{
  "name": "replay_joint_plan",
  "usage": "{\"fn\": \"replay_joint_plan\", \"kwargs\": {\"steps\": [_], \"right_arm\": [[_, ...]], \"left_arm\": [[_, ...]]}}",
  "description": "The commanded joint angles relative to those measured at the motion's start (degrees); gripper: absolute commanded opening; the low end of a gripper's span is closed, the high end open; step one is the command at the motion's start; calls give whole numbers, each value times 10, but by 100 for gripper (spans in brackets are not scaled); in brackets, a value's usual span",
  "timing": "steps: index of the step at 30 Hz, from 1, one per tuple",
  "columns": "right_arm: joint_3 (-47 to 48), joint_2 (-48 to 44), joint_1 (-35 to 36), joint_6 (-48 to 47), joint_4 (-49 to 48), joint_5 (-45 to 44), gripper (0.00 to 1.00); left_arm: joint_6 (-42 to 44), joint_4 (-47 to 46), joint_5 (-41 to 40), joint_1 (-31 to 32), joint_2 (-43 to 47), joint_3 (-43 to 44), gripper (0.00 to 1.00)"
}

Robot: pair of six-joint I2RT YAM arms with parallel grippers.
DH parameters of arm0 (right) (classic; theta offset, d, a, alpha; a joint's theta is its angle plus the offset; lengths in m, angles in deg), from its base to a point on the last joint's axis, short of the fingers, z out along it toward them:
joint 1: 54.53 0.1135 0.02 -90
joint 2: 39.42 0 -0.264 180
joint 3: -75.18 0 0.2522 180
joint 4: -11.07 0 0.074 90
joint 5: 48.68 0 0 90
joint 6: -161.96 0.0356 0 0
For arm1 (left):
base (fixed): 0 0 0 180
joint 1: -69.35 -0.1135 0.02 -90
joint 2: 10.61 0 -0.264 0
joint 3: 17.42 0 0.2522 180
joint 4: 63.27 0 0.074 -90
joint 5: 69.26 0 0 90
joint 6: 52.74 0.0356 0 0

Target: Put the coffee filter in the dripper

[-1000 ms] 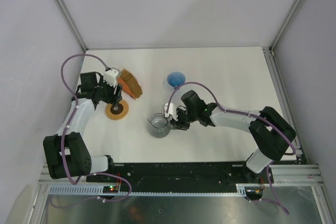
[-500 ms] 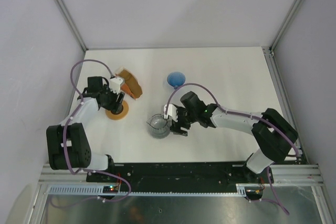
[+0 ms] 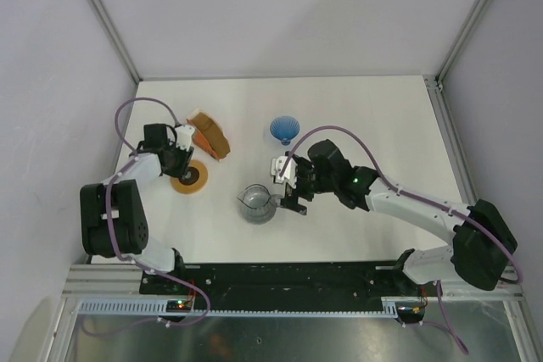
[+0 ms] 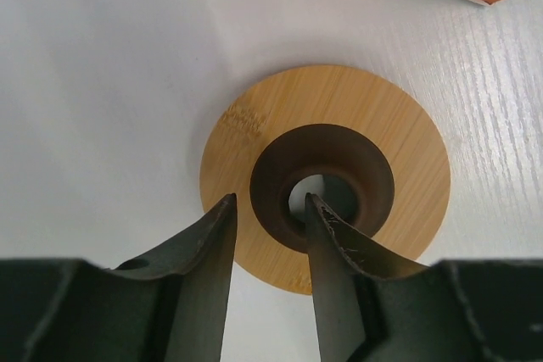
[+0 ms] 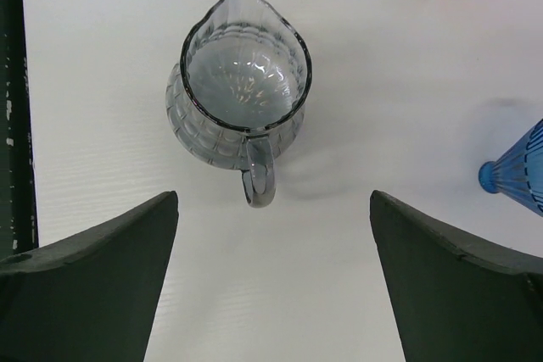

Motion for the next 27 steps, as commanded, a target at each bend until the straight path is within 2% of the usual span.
{"fn": "replay_joint_plan", "kwargs": {"steps": [1,7,9,11,13,20,27], "right_arm": [[13,-26,-3,11,11,-3,99],[13,-49,-8,24,4,-20,99],[13,-59,-14,38,-4,-25,99],[13,-68,-21,51,-13,-29,99],[13,-77,-30,61,-20,-30,99],[13,-107,-47,83,-25,-30,99],[13,-114,-64,101,-45,-29,99]], "left_arm": [[-11,-26,-1,-4,-19,18,43],[-9,-29,-3,-4,-63,24,42],[-11,-32,-2,-3,-73,26,33],[-14,-32,0,-3,-81,28,12],[-15,-32,-2,-3,-81,24,3],[4,-15,-30,-3,30,-15,0],[6,72,18,2,140,1,0]]}}
